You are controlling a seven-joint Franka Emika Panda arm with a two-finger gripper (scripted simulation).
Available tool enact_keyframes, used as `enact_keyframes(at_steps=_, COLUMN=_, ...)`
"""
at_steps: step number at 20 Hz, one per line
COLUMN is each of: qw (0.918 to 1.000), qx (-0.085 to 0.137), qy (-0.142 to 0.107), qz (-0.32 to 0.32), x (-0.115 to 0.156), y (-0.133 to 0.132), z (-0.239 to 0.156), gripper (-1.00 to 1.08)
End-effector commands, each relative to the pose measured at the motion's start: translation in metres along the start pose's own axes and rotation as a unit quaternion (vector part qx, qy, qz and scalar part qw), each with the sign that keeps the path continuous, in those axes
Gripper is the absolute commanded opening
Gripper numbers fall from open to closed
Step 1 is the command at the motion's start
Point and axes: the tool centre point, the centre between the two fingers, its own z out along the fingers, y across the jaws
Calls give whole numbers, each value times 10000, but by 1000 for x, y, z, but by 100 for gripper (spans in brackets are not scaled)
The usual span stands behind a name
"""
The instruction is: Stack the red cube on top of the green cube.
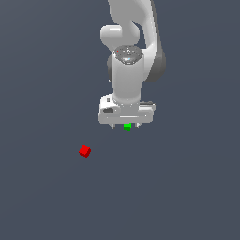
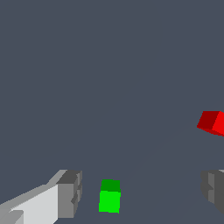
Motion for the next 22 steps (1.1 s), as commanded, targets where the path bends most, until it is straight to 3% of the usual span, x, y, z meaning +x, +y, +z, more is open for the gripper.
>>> enact_keyframes(at_steps=1, qw=10000, qx=0, qy=0, qz=0, x=0, y=0, z=0, gripper=100)
enact_keyframes(at_steps=6, qw=10000, qx=-6, qy=-5, qz=91, x=3, y=9, z=6, gripper=100)
enact_keyframes(at_steps=11, qw=9993, qx=-21, qy=-21, qz=366, x=10, y=35, z=23, gripper=100)
enact_keyframes(at_steps=22, qw=9888, qx=-64, qy=-85, qz=1489, x=25, y=146, z=91, gripper=100)
